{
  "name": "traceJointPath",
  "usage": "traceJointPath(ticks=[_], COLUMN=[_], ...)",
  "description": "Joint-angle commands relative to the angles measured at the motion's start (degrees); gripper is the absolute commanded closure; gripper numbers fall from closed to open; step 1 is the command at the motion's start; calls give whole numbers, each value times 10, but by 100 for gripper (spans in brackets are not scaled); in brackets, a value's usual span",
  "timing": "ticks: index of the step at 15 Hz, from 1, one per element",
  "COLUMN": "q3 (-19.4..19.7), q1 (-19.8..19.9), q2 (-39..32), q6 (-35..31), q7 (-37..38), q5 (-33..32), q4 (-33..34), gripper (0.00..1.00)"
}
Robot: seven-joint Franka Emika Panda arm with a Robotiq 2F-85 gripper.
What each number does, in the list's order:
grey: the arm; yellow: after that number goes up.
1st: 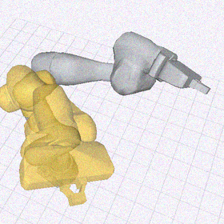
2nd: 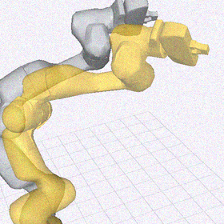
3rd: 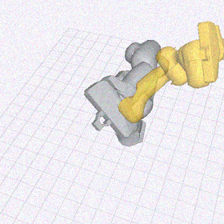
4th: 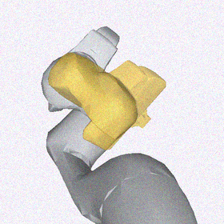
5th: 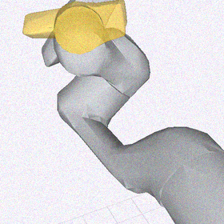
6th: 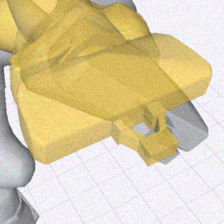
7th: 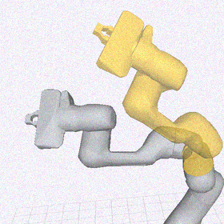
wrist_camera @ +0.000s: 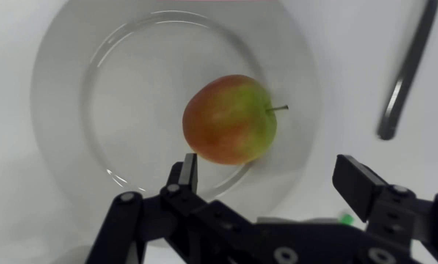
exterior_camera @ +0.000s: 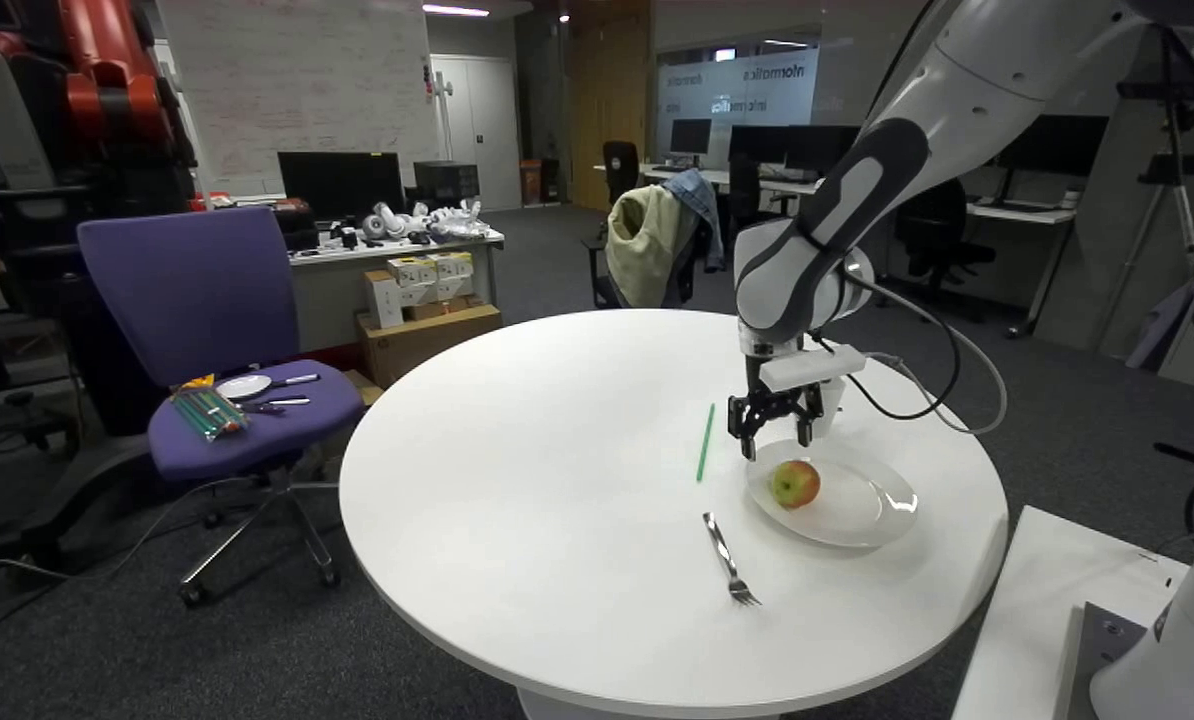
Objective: Put the objects on the table on the plate
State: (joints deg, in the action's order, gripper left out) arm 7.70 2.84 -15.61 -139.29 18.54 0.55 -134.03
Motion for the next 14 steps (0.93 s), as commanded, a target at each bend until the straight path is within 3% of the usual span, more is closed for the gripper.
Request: traceJointPath(ticks=[1,8,14], q3=[-25,-57,-47], q1=[-19,-32,-28], q2=[97,137,121], q6=[1,5,15], q7=[-12,-8,51], q5=[5,5,-7], q4=[-45,-43,-38], gripper=[0,0,0])
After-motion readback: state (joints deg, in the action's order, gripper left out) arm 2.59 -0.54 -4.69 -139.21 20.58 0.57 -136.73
